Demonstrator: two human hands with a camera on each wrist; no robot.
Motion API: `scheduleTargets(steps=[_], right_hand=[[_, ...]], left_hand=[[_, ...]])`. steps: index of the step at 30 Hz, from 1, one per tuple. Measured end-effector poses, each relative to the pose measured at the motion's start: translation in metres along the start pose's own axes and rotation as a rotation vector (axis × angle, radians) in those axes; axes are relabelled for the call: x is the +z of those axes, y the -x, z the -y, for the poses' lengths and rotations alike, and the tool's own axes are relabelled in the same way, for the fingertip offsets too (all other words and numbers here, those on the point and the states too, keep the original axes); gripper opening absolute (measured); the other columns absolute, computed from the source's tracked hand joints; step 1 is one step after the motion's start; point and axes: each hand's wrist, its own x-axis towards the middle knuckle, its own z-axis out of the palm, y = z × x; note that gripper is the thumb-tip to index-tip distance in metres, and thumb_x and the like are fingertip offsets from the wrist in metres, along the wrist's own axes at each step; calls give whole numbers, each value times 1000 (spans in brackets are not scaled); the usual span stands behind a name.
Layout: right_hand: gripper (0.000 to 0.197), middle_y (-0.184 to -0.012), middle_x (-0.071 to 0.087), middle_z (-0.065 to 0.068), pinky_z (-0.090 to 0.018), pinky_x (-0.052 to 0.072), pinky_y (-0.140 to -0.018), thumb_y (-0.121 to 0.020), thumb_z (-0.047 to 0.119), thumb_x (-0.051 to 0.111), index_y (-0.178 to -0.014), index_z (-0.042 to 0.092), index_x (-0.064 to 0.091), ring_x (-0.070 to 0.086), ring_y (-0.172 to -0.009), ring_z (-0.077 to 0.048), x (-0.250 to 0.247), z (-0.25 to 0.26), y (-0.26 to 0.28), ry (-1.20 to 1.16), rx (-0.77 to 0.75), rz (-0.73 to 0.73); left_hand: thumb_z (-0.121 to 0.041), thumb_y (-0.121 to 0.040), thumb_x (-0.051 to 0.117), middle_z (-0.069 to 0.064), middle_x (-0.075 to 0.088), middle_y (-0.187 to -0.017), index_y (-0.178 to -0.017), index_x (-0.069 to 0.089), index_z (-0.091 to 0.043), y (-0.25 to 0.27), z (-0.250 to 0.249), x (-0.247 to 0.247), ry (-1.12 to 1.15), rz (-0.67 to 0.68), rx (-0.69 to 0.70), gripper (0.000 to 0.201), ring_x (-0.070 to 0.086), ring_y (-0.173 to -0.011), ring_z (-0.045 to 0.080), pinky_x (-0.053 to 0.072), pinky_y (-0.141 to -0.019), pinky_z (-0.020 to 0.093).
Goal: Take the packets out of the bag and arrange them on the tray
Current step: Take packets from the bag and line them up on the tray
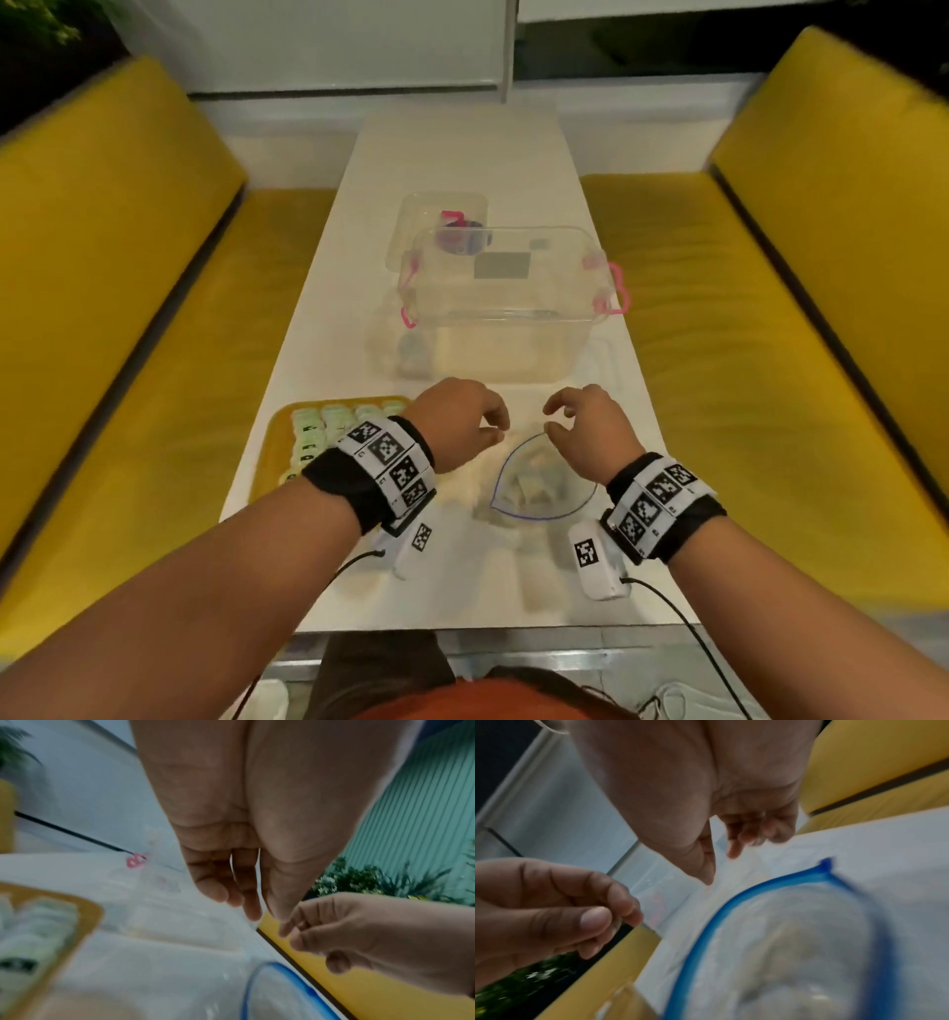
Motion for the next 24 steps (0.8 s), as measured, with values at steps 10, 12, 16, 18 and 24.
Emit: scheduleTargets(steps=[10,12,16,18,24], right_hand=[[44,-118,40,-7,-30,49,-87,-79,37,76,-118,25,59,58,-87,-25,17,-58,37,117,167,259],[49,-117,45,-7,-29,47,-83,-79,30,75,-123,24,55,56,-88,-24,24,-62,40,106,140,280],[53,-118,48,-7,-30,45,-82,-80,25,73,-128,25,49,58,-100,-26,33,-68,41,77,111,278],[54,-117,48,-6,-29,44,-81,-80,26,73,-128,26,48,58,-100,-26,34,-70,39,78,105,273],[54,-118,45,-6,-29,45,-86,-78,35,73,-126,26,50,54,-104,-26,37,-71,36,79,114,256]], left_hand=[[-23,-88,65,5,59,-127,-125,61,-20,-42,-28,92,-233,249,-82,37,55,-117,25,44,-96,32],[-28,-84,70,8,55,-126,-127,57,-17,-43,-24,100,-236,223,-107,46,54,-116,27,43,-93,33],[-32,-80,74,7,51,-129,-136,48,-18,-42,-17,109,-194,193,-151,63,52,-120,26,42,-97,33],[-35,-82,72,6,51,-132,-137,47,-20,-41,-17,112,-155,187,-196,62,50,-122,25,42,-100,33],[-23,-92,58,5,65,-119,-117,65,-21,-37,-18,106,53,31,-241,26,59,-110,22,47,-95,34]])
